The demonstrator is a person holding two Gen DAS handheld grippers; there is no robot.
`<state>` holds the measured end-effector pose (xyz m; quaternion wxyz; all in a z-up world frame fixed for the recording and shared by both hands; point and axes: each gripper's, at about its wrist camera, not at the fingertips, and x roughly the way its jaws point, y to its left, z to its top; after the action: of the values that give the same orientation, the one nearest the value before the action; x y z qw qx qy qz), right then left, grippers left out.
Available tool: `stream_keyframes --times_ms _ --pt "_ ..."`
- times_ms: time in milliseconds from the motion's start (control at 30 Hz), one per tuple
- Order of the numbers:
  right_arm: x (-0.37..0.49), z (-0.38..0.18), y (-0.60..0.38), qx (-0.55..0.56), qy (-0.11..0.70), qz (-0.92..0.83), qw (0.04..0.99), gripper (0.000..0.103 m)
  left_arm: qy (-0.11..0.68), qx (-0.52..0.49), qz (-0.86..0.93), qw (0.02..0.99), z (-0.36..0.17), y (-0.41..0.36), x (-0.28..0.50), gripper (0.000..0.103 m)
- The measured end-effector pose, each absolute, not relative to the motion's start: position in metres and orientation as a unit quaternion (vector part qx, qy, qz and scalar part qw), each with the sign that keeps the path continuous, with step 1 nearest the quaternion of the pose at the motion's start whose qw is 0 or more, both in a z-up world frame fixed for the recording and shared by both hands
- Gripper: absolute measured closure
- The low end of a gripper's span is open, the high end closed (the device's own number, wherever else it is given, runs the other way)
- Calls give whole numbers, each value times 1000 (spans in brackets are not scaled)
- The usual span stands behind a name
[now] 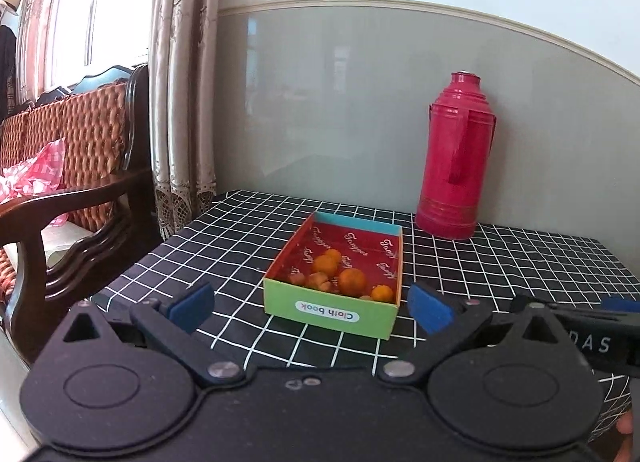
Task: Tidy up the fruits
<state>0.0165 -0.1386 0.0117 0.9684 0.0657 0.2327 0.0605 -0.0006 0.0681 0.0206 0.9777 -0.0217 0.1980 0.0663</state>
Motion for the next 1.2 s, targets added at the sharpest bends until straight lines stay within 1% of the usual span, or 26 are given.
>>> stream_keyframes --times_ms 200,1200 --pt "18 10 -142 70 235 57 968 0 200 -10 64 978 21 63 1 6" --pt "20 9 -142 62 233 44 970 0 226 -16 72 971 15 66 13 6"
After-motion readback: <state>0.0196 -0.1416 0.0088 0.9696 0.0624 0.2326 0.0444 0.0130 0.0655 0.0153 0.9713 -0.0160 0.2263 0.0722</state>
